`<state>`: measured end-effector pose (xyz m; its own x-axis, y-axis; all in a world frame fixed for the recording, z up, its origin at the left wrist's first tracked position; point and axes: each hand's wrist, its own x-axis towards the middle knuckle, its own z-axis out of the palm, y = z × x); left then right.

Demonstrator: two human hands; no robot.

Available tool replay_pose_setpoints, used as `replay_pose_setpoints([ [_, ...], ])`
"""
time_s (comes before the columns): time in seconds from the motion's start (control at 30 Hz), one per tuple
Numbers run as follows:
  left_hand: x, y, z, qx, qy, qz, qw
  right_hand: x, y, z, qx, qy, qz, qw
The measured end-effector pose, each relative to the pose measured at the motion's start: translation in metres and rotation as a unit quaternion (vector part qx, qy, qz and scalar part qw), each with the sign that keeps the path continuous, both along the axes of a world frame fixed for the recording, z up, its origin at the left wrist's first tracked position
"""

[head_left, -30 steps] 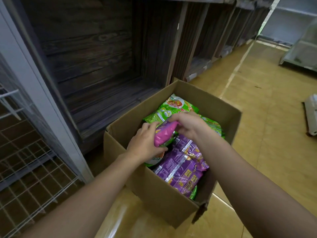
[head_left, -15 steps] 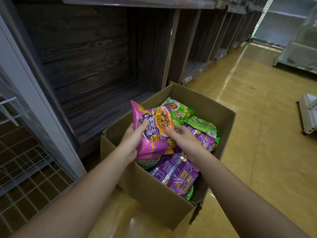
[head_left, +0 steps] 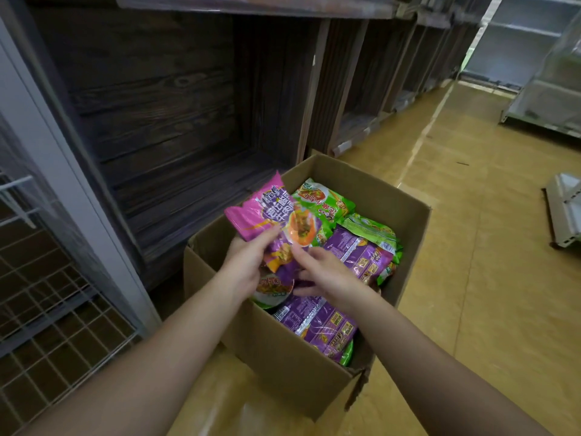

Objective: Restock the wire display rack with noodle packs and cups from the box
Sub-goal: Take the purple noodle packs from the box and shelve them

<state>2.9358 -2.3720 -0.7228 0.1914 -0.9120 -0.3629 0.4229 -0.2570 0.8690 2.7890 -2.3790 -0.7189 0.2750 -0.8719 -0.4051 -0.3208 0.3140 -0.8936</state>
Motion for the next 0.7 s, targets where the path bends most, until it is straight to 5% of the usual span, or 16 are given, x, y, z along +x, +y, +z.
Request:
replay_pose_setpoints([
  [0.03,0.003,-0.002,-0.001,0.008,0.008,0.041,0.999,-0.007,0.000,-0.001,-0.069,0.115,0.080,0.988],
  [0.13,0.012,-0.006,-0.002,0.023,-0.002,0.092,0.996,-0.033,-0.004,-0.010,-0.168,0.450,0.233,0.845],
  [0.23,0.014,-0.007,-0.003,0.022,-0.024,0.074,0.997,-0.042,-0.002,-0.016,-0.094,0.522,0.238,0.814],
  [0.4,0.014,-0.004,-0.002,-0.011,-0.071,0.054,0.996,-0.044,-0.006,-0.011,-0.058,0.444,0.172,0.878],
  [0.57,0.012,-0.006,-0.004,-0.037,-0.129,0.100,0.986,-0.058,-0.016,0.009,-0.065,0.162,0.003,0.985],
  [0.63,0.013,-0.008,-0.005,-0.034,-0.135,0.131,0.982,-0.059,-0.021,0.012,-0.062,0.088,-0.101,0.989],
  [0.7,0.013,-0.010,-0.007,-0.019,-0.141,0.135,0.981,-0.053,-0.022,0.015,-0.110,0.114,-0.169,0.973],
])
